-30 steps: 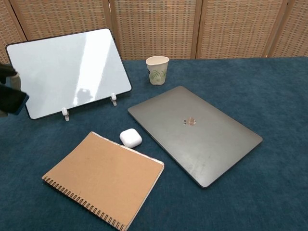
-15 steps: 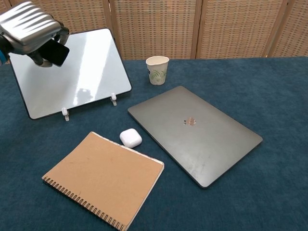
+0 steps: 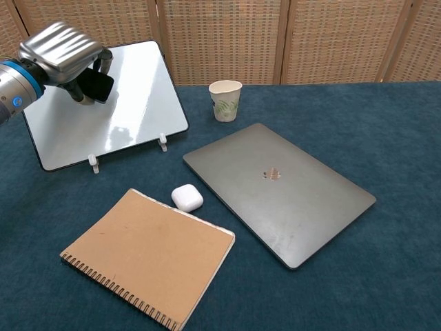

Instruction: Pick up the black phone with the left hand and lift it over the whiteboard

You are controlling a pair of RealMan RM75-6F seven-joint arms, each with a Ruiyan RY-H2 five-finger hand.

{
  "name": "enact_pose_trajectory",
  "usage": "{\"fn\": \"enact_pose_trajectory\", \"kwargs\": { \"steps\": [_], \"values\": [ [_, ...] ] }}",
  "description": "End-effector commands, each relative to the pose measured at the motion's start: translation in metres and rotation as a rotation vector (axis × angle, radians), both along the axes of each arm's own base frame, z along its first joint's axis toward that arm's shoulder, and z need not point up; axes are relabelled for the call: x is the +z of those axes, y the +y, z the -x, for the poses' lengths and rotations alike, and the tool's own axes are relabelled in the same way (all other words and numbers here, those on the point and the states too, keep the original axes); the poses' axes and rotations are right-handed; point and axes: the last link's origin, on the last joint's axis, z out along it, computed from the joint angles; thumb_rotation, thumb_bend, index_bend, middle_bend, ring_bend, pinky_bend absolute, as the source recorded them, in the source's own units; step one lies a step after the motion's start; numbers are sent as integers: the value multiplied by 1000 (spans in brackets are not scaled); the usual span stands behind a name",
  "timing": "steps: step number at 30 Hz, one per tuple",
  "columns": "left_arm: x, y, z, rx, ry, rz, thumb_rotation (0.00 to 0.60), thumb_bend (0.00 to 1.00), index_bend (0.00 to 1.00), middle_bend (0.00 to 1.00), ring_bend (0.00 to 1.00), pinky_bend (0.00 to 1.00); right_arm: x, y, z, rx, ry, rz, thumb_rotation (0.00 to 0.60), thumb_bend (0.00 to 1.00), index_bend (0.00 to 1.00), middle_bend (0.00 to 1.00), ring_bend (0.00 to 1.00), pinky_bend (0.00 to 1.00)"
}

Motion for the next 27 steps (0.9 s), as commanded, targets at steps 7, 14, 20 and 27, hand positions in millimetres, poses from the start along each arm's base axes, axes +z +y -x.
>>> {"fn": "enact_pose_trajectory", "kwargs": {
  "steps": [7,14,20,27],
  "values": [
    [-9,3,16,45,-56,11,600,161,660,462,440,532,0,0,0,-2,2,-1,600,0,0,0,0,0],
    [-6,6,26,75,-57,-1,600,156,637,442,431,532,-1,0,1,-7,1,-4,600,0,0,0,0,0],
    [-12,9,34,149,-26,-8,600,86,182,7,7,167,-2,0,1,-9,5,-7,600,0,0,0,0,0],
    [-8,7,33,130,-46,-19,600,68,0,0,0,76,-1,0,1,-8,2,-5,600,0,0,0,0,0]
  ]
}}
